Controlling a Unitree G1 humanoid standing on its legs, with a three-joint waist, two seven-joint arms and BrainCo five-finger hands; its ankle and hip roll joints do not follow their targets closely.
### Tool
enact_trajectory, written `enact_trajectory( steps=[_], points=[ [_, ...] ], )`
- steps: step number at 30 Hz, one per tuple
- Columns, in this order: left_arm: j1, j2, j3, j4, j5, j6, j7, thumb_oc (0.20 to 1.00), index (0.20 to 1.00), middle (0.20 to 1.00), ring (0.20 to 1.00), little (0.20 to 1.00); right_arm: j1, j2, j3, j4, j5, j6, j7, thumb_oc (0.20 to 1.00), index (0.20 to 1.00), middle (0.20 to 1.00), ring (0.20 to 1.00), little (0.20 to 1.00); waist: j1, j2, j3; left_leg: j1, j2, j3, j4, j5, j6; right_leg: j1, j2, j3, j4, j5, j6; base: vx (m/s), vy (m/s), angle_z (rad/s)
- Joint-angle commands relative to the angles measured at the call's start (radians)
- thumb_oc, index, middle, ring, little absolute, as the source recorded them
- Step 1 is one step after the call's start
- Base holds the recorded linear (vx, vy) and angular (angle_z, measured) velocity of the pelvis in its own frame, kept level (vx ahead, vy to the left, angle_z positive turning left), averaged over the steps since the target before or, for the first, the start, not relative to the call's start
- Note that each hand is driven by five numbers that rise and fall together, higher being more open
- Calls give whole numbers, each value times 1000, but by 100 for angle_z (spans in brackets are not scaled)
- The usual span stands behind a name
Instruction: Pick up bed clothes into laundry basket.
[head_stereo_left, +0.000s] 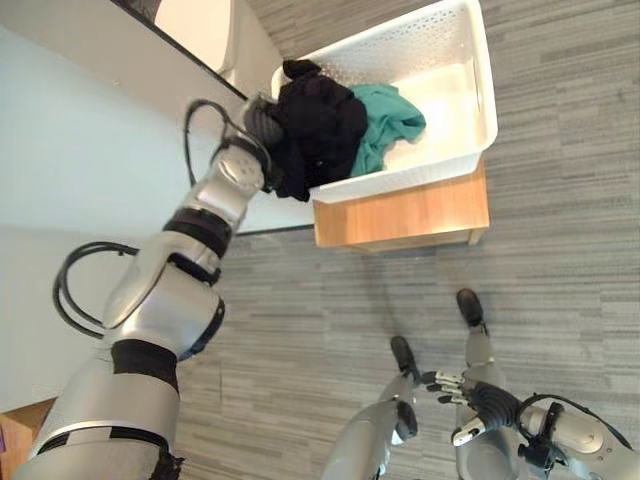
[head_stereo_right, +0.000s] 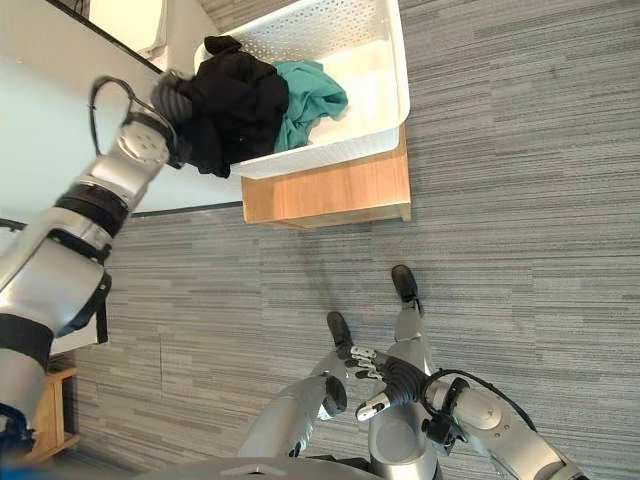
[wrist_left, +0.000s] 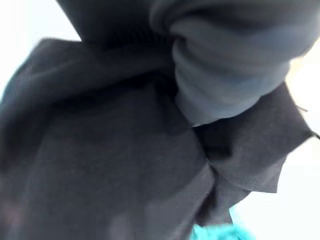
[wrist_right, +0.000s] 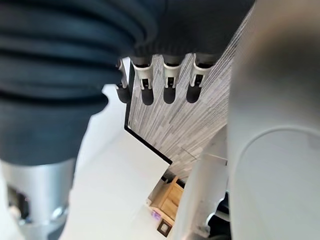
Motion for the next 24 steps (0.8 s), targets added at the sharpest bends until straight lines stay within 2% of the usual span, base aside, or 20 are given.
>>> enact_trajectory(
  steps=[1,3,6,13,16,17,20,21,22,24],
  points=[
    [-129,-11,133,99,-48,-47,48,200,200,200,200,200,69,-34,13,-83,52,-35,28,1000,1000,1000,1000,1000,-23,-27,10,-9,14,-92,5,57,-63,95,-13,-42,25,-95,28,0,0,0],
    [-142,-54,160,86,-118,-65,57,200,200,200,200,200,56,-41,26,-89,55,-35,21,1000,1000,1000,1000,1000,-27,-39,11,-9,17,-92,5,50,-62,98,-11,-42,26,-102,28,-5,-42,3],
    [-151,-93,177,77,-147,-70,79,200,200,200,200,200,44,-47,40,-87,56,-43,14,1000,1000,1000,1000,1000,-32,-49,11,-10,20,-91,5,49,-61,96,-7,-39,26,-103,26,6,-18,2],
    [-183,-117,200,77,-168,-71,119,200,200,200,200,200,25,-53,44,-79,49,-46,-3,1000,1000,1000,1000,1000,-28,-47,8,-16,20,-88,5,55,-60,90,-6,-35,25,-97,25,0,0,0],
    [-207,-126,187,60,-150,-71,132,200,200,200,200,200,19,-57,42,-81,45,-48,-9,1000,1000,1000,1000,1000,-21,-42,9,-13,20,-91,5,50,-59,92,-6,-38,26,-104,25,0,0,0],
    [-193,-152,184,60,-121,-69,147,200,200,200,200,200,17,-54,45,-85,48,-50,-9,1000,1000,1000,1000,1000,-23,-43,12,-18,20,-91,5,57,-59,87,-5,-38,25,-98,24,0,0,0],
    [-174,-149,193,79,-105,-63,156,200,200,200,200,200,9,-53,61,-78,55,-54,-8,1000,1000,1000,1000,1000,-28,-51,13,-12,21,-86,5,49,-59,90,-2,-32,27,-105,24,0,0,0],
    [-162,-149,203,87,-111,-62,150,658,658,658,658,658,14,-56,63,-83,58,-55,-7,1000,1000,1000,1000,1000,-33,-55,15,-13,22,-84,5,47,-59,88,-1,-30,27,-104,23,0,0,0],
    [-162,-149,203,87,-111,-62,149,1000,1000,1000,1000,1000,14,-56,63,-84,58,-55,-7,1000,1000,1000,1000,1000,-33,-55,14,-13,22,-83,5,47,-59,87,-1,-30,27,-104,23,2,-9,-5],
    [-156,-142,204,94,-112,-61,148,1000,1000,1000,1000,1000,15,-62,62,-87,60,-56,-9,1000,1000,1000,1000,1000,-34,-57,12,-13,23,-82,5,47,-59,86,0,-29,27,-104,23,4,-1,-2]
  ],
)
